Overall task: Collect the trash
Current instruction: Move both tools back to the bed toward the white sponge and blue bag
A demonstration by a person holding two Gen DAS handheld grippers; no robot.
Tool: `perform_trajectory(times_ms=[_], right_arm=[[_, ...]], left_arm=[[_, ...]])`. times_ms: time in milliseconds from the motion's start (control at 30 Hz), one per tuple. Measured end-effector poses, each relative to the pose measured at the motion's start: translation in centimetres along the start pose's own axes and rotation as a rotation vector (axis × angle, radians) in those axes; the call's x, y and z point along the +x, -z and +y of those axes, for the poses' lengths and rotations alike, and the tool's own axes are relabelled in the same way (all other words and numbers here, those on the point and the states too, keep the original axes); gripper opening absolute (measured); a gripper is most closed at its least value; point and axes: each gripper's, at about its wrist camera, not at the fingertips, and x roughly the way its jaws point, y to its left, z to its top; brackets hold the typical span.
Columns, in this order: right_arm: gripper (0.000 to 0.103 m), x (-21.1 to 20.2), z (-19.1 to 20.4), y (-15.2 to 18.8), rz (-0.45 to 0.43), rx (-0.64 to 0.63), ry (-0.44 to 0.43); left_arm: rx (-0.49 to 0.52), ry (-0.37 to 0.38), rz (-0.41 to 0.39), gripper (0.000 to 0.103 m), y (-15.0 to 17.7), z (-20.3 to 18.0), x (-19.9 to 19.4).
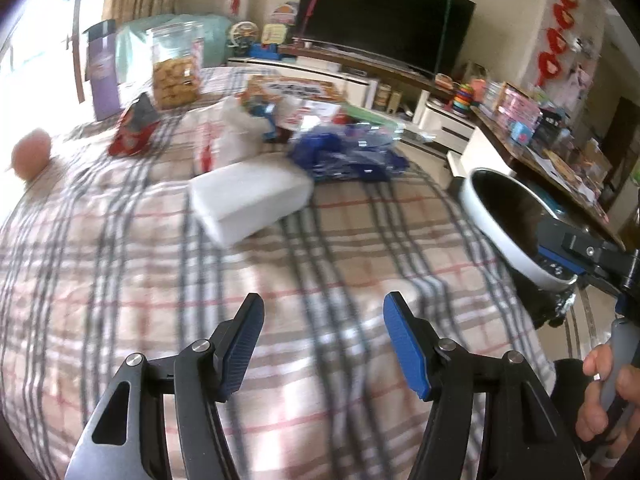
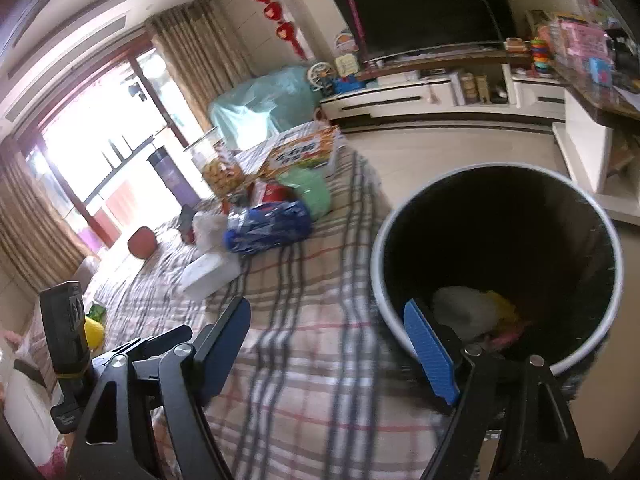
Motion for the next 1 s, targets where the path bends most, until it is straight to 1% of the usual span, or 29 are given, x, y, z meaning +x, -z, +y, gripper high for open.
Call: perform_trajectory(times_ms=[67,200,400,433,467,500,633,833,1000], right_arm=[[0.084,0.6,0.8,0.1,0.01,-0.008,-0.01],[0.084,2.0,2.3,0.3,0.03,-0.031,-0.026],[0.085,3.5,3.7,-0.1,0.049,-0.044,-0.045],[0.085,3.8,3.9,-0.2,0.052,-0.05,-0.046],[0.085,4.1,4.1,-0.3,0.054,-0.054,-0.046],[0.085,4.4,4.3,-0.4,0.057,-0.058,-0.044],[0.085,5.8,4.7,-0.8,0.065,-0.052,-0.052],[0.085,7.8,4.9,-1.8,0.081,-0.048,-0.054],[0.087,9.6,4.9,-3.7,0.079,-0.053,-0.058]], left_arm=[[-0.011,-0.014,-0.002,0.062,0.4,0.7,-0.4],[-0.029,-0.037,-0.002,0.062,0.7,2.1,-0.8],[-0.047,-0.056,-0.006,0.064,-0.2,4.4,-0.4],[-0.045,-0.057,-0.005,0.066,-0.3,4.6,-0.3],[-0.04,-0.057,0.001,0.07,-0.5,4.7,-0.1],[-0.033,-0.057,0.008,0.071,-0.7,4.9,0.2],[0.001,-0.053,0.028,0.072,-1.7,5.4,1.2],[0.042,-0.054,0.031,0.077,-3.4,6.0,2.5],[0.058,-0.025,0.04,0.079,-5.2,6.9,4.1]])
